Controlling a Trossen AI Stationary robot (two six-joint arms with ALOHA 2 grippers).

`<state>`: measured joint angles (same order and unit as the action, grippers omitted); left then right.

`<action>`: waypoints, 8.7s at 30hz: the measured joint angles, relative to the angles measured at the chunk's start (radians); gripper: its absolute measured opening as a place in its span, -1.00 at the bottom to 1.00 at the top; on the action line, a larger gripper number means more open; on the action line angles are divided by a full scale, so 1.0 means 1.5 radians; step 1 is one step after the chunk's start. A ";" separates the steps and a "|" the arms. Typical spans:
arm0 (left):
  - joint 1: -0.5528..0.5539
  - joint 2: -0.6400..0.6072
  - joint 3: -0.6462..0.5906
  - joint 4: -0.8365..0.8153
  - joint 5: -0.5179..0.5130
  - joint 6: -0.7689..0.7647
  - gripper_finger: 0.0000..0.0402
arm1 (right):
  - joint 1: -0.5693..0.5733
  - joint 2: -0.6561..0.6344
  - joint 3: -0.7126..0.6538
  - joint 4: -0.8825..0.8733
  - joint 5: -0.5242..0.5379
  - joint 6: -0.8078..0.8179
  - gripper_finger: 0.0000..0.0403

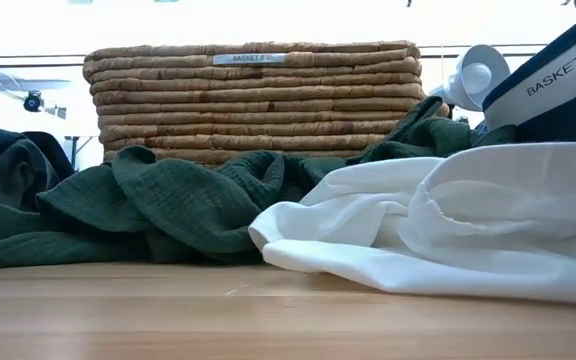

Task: Sort clothes
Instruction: Put the white polo shirt into the blue laundry bin, then put the dark blue jeans into the brown laundry basket

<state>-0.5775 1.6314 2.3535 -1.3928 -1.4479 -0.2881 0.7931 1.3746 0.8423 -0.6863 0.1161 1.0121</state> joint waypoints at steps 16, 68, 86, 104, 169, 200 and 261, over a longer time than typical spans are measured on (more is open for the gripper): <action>0.009 0.000 0.000 -0.005 0.000 -0.001 0.51 | 0.016 -0.064 0.303 -0.375 -0.071 0.119 -0.94; 0.043 0.002 -0.065 -0.114 0.523 -0.109 0.51 | 0.120 -0.106 0.326 -0.445 0.144 0.287 -0.94; 0.043 0.002 -0.244 -0.118 0.716 -0.398 0.51 | -0.137 -0.071 0.492 -0.440 0.185 -0.095 -0.94; 0.031 -0.028 -0.571 -0.118 1.061 -0.729 0.51 | -0.158 -0.072 0.502 -0.437 0.186 -0.142 -0.94; -0.127 -0.022 -0.038 -0.118 0.670 -0.612 -1.00 | -0.260 -0.072 0.502 -0.202 0.226 -0.382 -0.15; -0.123 -0.036 -0.016 0.258 0.463 -0.074 -1.00 | -0.374 0.105 0.502 0.467 -0.007 -0.573 0.48; -0.111 -0.052 -0.123 -0.119 0.698 -0.439 0.44 | -0.379 -0.046 0.502 0.328 0.257 -0.658 -0.95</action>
<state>-0.7437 1.5539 2.1689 -1.5709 -0.4011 -0.9467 0.2245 1.3051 1.5959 -0.1946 0.5024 0.0254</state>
